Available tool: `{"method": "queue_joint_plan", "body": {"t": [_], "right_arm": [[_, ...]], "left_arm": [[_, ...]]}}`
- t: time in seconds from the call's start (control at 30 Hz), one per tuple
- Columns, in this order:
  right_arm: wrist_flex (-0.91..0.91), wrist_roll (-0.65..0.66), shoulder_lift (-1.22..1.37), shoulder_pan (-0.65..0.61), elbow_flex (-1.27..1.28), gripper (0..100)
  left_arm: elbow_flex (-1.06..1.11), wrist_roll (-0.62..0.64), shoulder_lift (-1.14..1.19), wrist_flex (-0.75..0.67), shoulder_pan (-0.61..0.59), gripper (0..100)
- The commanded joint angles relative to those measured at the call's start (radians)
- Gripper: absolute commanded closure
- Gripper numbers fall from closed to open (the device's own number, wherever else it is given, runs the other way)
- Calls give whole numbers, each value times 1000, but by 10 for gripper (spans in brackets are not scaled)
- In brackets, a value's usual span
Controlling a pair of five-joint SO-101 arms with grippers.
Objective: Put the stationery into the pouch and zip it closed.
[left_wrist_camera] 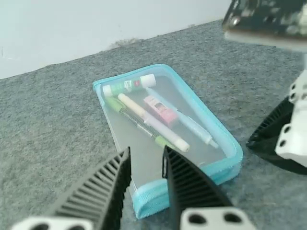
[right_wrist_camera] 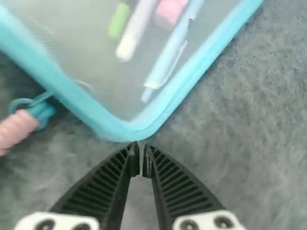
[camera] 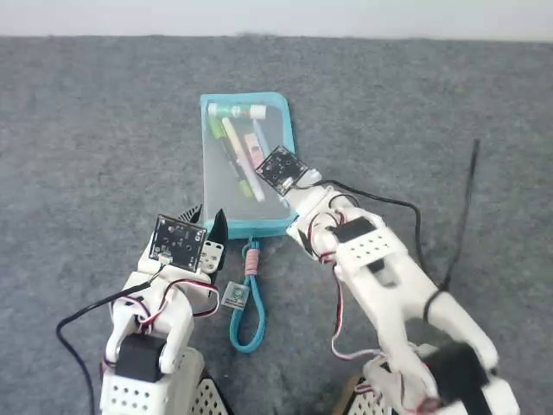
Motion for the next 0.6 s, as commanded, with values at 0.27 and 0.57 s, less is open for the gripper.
{"method": "queue_joint_plan", "body": {"t": [0.27, 0.57], "right_arm": [[174, -121, -130, -151, -49, 940], [148, -126, -131, -64, -18, 905]], "left_arm": [[19, -3, 3, -25, 3, 895], [87, 32, 3, -92, 118, 894]]}}
